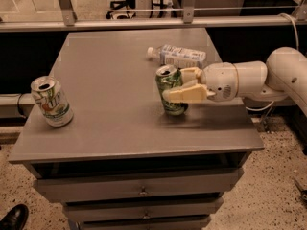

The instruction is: Place green can upright

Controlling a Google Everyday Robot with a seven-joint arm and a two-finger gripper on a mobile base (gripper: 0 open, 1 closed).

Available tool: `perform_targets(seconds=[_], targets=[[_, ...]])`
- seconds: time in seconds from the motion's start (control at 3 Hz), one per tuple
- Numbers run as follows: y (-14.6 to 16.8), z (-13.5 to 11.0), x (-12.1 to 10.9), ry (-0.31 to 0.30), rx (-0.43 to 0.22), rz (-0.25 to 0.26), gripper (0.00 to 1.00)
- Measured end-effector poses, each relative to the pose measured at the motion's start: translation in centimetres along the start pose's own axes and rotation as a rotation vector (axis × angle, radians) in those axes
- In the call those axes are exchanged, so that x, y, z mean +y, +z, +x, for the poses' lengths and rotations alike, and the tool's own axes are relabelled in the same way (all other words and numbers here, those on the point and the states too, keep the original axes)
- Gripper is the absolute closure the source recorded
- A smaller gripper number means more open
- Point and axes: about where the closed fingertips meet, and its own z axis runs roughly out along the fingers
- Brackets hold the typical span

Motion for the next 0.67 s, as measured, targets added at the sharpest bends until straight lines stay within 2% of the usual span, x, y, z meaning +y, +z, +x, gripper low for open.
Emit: perform_targets(seconds=[0.33, 0.67], targets=[[-1.66, 0.49, -0.73, -0.082, -0.052, 0.018, 0.98], [-2.56, 0.17, -1.04, -0.128, -0.083, 0.031, 0.75]])
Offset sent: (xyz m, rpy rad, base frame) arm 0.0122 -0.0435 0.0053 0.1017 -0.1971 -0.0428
